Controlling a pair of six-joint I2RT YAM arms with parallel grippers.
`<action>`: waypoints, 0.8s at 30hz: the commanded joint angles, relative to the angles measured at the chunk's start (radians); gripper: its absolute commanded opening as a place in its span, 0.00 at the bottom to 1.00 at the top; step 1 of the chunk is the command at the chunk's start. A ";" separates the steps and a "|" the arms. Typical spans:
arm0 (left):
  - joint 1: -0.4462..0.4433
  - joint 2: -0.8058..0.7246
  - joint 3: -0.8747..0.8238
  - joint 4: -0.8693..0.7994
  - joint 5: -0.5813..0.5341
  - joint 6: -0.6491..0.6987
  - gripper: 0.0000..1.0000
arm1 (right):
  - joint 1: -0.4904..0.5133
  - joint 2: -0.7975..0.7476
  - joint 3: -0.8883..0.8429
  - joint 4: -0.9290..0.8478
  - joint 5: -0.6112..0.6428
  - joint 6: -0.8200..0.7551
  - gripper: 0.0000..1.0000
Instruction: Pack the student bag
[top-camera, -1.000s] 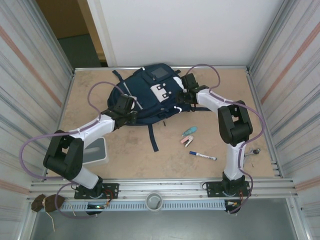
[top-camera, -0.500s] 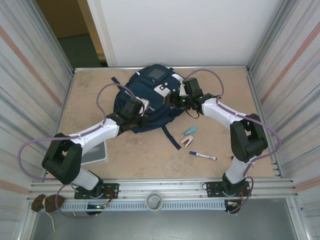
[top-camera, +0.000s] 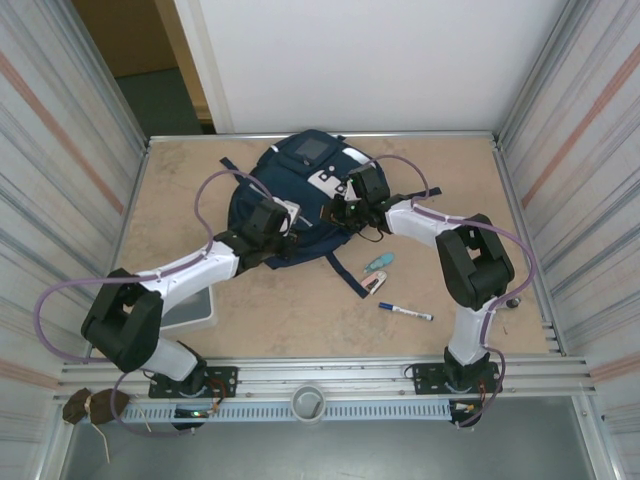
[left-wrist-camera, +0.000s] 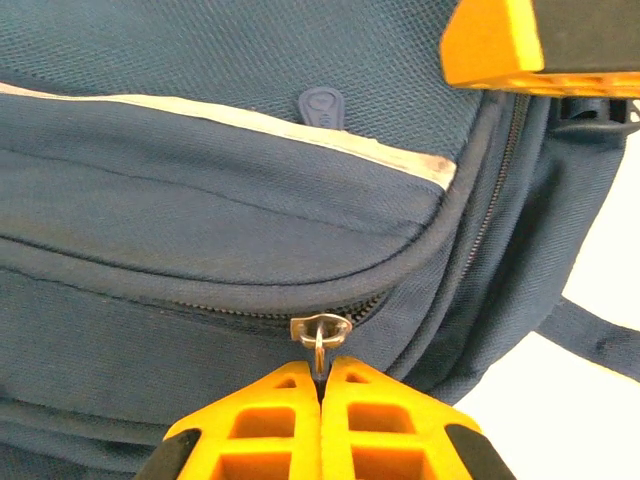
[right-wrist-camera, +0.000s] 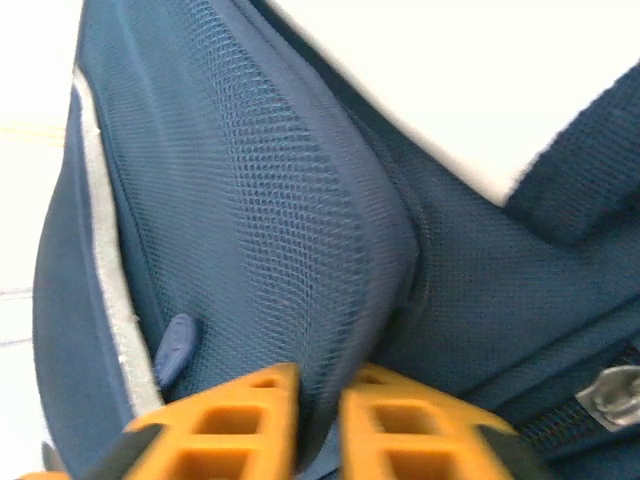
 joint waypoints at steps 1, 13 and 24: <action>0.008 -0.047 0.020 -0.069 -0.133 0.046 0.00 | -0.045 -0.003 0.004 -0.037 0.031 -0.048 0.01; 0.114 -0.027 0.058 -0.184 -0.268 0.115 0.00 | -0.176 0.003 0.089 -0.226 -0.166 -0.284 0.00; 0.014 -0.060 0.058 -0.198 -0.150 0.075 0.00 | -0.158 0.217 0.444 -0.421 -0.256 -0.414 0.00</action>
